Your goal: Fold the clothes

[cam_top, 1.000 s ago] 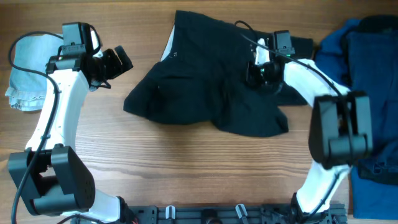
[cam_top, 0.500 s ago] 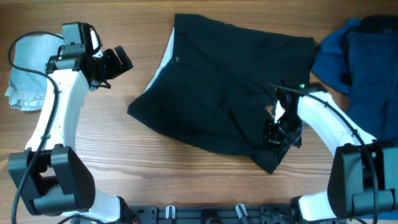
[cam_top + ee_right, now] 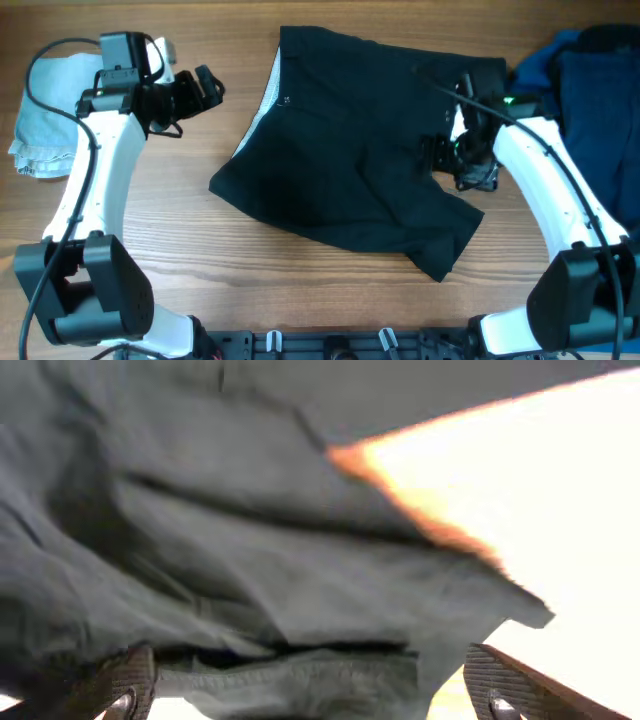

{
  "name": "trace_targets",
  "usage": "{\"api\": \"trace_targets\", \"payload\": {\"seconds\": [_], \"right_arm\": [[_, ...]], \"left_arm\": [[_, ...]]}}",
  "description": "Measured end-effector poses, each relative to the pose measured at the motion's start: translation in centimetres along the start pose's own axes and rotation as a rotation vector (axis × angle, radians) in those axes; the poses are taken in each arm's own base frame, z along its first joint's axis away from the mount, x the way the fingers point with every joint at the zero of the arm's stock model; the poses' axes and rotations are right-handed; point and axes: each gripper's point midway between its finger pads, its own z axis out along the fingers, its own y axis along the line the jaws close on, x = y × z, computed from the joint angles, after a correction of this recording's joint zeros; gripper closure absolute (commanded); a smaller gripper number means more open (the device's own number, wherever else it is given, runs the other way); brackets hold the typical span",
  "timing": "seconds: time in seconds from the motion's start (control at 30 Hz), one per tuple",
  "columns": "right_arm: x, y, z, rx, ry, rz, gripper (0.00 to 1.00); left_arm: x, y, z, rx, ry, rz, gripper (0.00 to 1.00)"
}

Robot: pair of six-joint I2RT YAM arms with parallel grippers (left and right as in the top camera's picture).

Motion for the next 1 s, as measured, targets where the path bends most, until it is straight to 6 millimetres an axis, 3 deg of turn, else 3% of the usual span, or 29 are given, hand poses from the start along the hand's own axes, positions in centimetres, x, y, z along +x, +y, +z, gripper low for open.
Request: {"api": "trace_targets", "payload": {"seconds": [0.07,0.17,0.3,0.37,0.43,0.63,0.8,1.0], "right_arm": [[-1.5,-2.1,-0.5,0.014,-0.038,0.066,0.01],[-3.3,-5.2,-0.9,0.022,-0.091,0.152,0.04],[-4.2,-7.0,-1.2,0.036,-0.121,0.176,0.06],[-4.4,-7.5,-1.3,0.061,-0.135,0.177,0.06],[-4.7,-7.8,-1.3,0.076,-0.146,0.174,0.06],[-5.2,-7.8,-1.4,0.080,-0.166,0.150,0.06],[-5.2,-7.9,-1.4,0.085,-0.168,0.124,0.06],[-5.2,-7.9,-1.4,0.086,-0.168,0.124,0.06]], "left_arm": [[0.6,-1.7,1.4,0.051,0.023,0.076,0.03],[1.9,-3.1,5.7,0.095,0.074,0.161,0.12],[4.9,-2.2,10.5,0.089,0.186,0.185,0.14],[5.9,-2.0,11.8,0.097,0.217,0.198,0.19],[6.3,-2.0,12.4,0.106,0.229,0.214,0.29],[6.4,-2.6,12.5,0.132,0.227,0.241,0.26],[7.5,-4.7,12.8,0.159,0.239,0.298,0.30],[7.6,-4.7,12.9,0.151,0.240,0.306,0.30]]}}
